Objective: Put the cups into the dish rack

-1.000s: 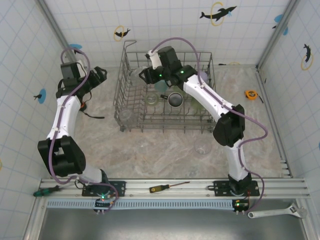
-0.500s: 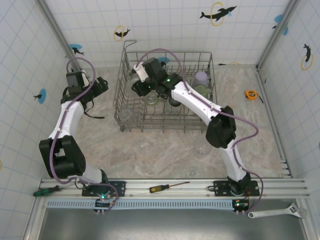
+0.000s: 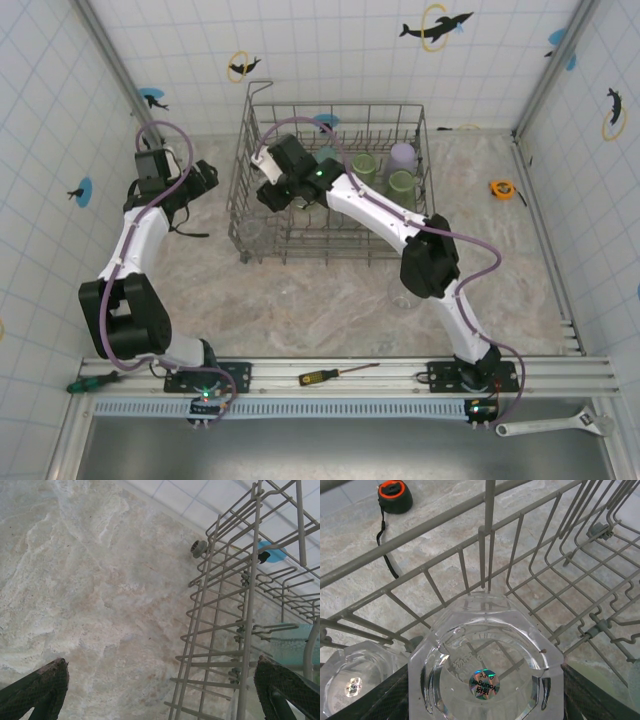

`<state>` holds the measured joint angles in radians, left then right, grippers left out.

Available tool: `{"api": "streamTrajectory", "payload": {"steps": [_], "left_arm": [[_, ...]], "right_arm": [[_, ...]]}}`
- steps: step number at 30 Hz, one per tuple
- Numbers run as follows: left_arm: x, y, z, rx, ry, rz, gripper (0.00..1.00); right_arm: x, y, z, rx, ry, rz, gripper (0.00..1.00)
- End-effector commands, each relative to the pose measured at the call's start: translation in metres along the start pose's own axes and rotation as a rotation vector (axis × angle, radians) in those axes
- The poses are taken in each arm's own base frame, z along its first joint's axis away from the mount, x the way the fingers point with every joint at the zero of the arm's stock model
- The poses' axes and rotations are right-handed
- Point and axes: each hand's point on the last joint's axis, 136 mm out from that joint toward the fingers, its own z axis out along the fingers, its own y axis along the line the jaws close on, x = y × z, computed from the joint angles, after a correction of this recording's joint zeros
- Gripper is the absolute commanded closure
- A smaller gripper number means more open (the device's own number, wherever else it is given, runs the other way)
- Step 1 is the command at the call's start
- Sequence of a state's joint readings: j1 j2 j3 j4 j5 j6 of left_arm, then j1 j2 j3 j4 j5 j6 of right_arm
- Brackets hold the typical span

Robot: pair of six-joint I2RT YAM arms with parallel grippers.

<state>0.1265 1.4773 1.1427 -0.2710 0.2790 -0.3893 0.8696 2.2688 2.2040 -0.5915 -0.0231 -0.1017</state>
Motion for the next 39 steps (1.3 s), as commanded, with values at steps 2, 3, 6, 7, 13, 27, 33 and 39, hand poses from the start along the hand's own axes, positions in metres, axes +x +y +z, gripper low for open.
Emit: {"api": "streamTrajectory", "payload": {"steps": [2, 3, 6, 7, 13, 27, 33, 39], "left_arm": [[-0.003, -0.004, -0.003, 0.020, -0.017, 0.020, 0.03], [-0.003, -0.004, -0.002, 0.021, -0.015, 0.021, 0.03], [-0.002, -0.004, -0.001, 0.023, -0.012, 0.020, 0.03], [-0.002, -0.004, -0.001, 0.023, -0.011, 0.019, 0.02], [-0.001, -0.003, 0.000, 0.022, -0.007, 0.017, 0.02], [0.001, -0.004, 0.001, 0.027, 0.001, 0.016, 0.03], [0.002, -0.003, 0.003, 0.029, 0.007, 0.013, 0.03], [0.003, -0.002, 0.004, 0.027, 0.011, 0.011, 0.03]], "right_arm": [[-0.003, 0.003, 0.007, 0.009, 0.005, -0.033, 0.79], [-0.001, 0.004, 0.008, 0.008, 0.011, -0.038, 0.79], [0.002, 0.011, 0.011, -0.009, 0.018, -0.055, 0.79], [0.002, 0.013, 0.012, -0.007, 0.021, -0.062, 0.79], [-0.004, 0.023, 0.012, -0.014, -0.001, -0.094, 0.79], [0.014, 0.022, 0.026, 0.016, 0.054, -0.102, 0.78], [0.030, 0.017, 0.039, 0.027, 0.099, -0.098, 0.69], [0.021, 0.017, 0.041, 0.023, 0.061, -0.077, 0.36]]}}
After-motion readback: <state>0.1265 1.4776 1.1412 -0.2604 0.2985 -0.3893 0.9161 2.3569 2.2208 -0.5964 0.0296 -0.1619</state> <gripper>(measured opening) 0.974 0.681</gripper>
